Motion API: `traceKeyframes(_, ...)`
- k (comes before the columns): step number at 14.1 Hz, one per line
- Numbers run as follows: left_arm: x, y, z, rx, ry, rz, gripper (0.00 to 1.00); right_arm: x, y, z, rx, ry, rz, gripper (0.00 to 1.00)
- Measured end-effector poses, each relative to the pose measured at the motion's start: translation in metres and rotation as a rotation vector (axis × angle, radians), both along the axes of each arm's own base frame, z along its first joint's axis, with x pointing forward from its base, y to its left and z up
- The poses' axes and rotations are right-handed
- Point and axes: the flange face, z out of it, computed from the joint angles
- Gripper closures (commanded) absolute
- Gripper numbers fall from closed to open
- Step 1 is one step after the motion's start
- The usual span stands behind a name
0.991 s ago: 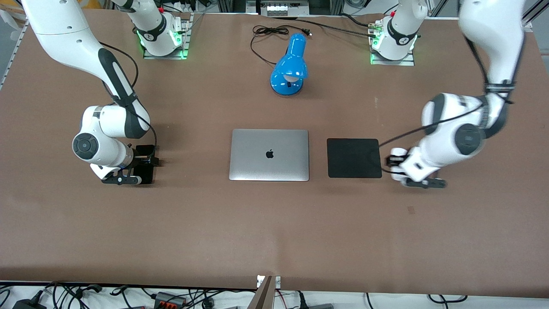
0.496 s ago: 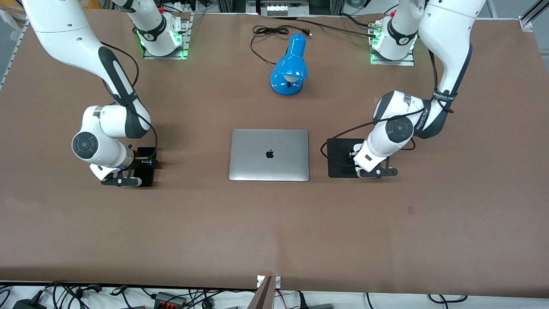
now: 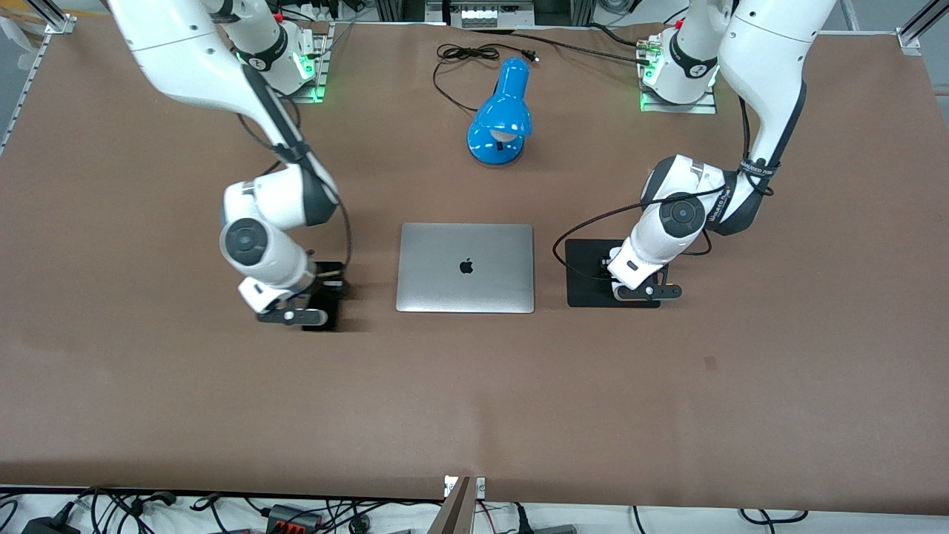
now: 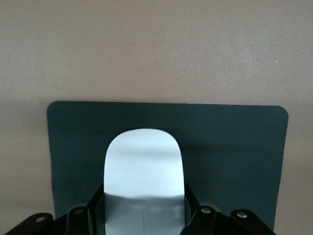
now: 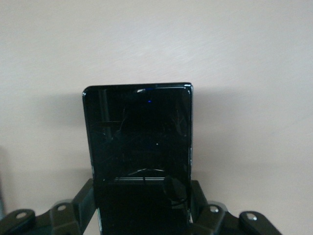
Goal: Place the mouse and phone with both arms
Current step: 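Carry the phone with the right gripper toward the laptop, then release the phone beside the laptop while the left gripper releases the mouse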
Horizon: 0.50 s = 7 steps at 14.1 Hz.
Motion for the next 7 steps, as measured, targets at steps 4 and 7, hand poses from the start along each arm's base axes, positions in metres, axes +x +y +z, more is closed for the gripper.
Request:
traceKeyframes(4, -0.001, 0.000, -0.002, 0.001, 0.003, 0.000, 0.00, -0.006, 0.018, -0.012, -0.004, 0.012, -0.010, 0.80)
traceKeyframes(7, 0.005, 0.000, 0.006, -0.005, -0.019, 0.003, 0.00, -0.011, 0.028, -0.018, -0.007, 0.019, -0.013, 0.34)
